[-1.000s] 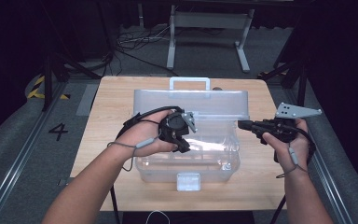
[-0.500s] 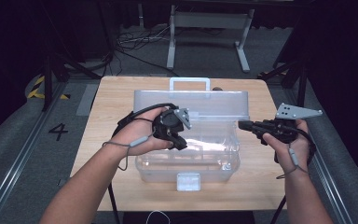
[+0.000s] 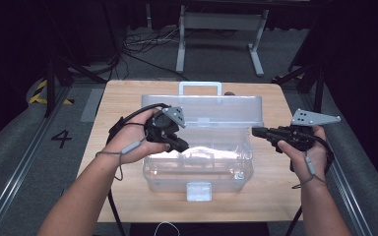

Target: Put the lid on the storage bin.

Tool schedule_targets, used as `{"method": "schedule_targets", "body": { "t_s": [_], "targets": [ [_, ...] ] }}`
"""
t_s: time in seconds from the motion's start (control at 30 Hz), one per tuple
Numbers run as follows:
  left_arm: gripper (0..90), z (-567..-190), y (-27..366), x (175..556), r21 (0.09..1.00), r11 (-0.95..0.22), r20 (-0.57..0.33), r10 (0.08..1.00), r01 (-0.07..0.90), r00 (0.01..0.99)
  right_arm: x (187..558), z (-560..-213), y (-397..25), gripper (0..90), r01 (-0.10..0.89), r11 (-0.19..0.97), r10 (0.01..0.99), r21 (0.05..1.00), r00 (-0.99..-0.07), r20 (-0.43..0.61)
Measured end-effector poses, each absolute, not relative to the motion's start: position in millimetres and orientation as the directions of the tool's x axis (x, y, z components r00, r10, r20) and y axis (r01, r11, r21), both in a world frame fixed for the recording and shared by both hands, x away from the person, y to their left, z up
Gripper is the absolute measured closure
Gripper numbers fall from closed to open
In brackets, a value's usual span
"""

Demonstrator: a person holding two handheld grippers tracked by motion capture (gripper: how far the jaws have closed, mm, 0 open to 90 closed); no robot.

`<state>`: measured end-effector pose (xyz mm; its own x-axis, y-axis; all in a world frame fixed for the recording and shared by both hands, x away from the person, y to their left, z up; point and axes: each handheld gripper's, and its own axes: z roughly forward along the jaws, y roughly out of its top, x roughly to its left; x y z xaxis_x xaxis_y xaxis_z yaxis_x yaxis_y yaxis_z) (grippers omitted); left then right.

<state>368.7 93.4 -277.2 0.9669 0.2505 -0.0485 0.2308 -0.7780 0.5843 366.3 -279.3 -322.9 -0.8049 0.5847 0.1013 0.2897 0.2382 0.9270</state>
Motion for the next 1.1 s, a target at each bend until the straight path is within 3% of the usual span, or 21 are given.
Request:
{"method": "schedule_targets", "body": {
  "t_s": [0.33, 1.1],
  "targets": [
    [87.9, -278, 128, 369, 0.665, -0.687, -0.076, 0.331, 0.295, 0.941, 366, -322, -281, 90.0, 0.286, 0.241, 0.580, 0.927, -0.808, 0.098],
    [89.6, -287, 185, 359, 0.757, -0.515, -0.119, 0.498, 0.403, 0.859, 365, -322, -281, 90.0, 0.288, 0.241, 0.584, 0.927, -0.806, 0.099]
  ]
}}
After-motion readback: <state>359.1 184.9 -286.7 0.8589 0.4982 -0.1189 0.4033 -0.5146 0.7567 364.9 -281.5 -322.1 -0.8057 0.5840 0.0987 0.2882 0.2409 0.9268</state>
